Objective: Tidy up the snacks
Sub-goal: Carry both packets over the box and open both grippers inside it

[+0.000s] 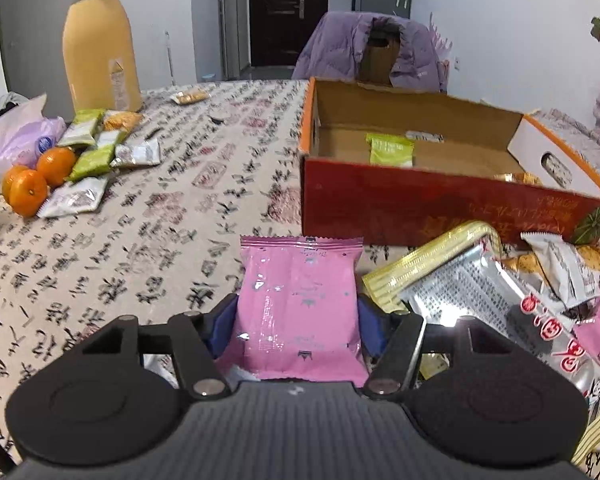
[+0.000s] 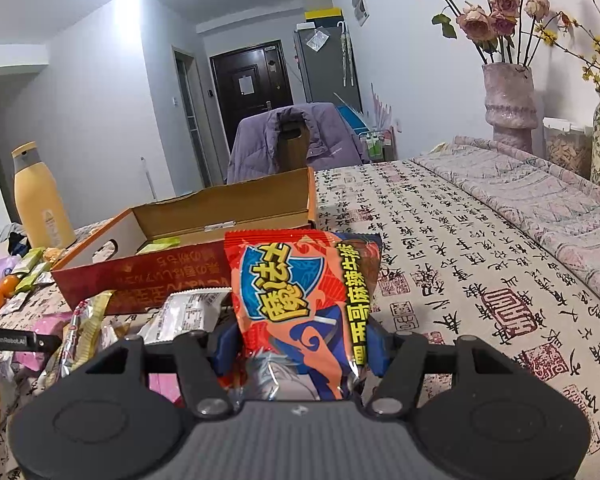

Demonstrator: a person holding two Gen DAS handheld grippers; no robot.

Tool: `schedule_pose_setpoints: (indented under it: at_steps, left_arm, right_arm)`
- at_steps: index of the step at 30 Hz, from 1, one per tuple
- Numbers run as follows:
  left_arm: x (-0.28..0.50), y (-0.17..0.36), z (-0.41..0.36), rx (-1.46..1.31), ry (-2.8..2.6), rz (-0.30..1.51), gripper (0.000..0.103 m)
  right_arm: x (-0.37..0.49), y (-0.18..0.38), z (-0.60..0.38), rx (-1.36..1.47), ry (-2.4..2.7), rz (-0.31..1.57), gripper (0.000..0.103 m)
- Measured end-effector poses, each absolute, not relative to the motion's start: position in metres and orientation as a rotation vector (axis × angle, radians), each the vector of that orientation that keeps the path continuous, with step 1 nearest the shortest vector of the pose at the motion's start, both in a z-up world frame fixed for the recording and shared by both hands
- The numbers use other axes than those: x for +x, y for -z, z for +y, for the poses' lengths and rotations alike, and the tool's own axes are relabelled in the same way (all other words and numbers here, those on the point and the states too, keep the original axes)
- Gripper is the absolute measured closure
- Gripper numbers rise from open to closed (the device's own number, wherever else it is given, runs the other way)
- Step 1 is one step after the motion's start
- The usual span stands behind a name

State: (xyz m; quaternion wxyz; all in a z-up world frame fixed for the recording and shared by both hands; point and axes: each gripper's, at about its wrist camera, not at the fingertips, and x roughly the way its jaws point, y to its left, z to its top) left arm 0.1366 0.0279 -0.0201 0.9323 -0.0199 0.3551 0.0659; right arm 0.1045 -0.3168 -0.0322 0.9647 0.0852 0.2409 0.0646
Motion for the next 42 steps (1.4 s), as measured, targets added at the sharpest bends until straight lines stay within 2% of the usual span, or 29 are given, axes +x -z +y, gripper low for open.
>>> schedule_pose_setpoints:
  at_steps: [19, 32, 42]
  left_arm:
    - [0.126, -0.053, 0.007, -0.035, -0.107, 0.485, 0.040]
    - [0.178, -0.078, -0.018, -0.037, -0.073, 0.442, 0.040]
    - [0.227, -0.073, -0.024, -0.073, -0.087, 0.445, 0.040]
  right_arm:
    - [0.123, 0.000, -0.296, 0.118, -0.171, 0.385, 0.042]
    - [0.182, -0.035, -0.274, 0.075, -0.201, 0.327, 0.042]
    - [0.241, -0.038, -0.249, 0.052, -0.214, 0.343, 0.042]
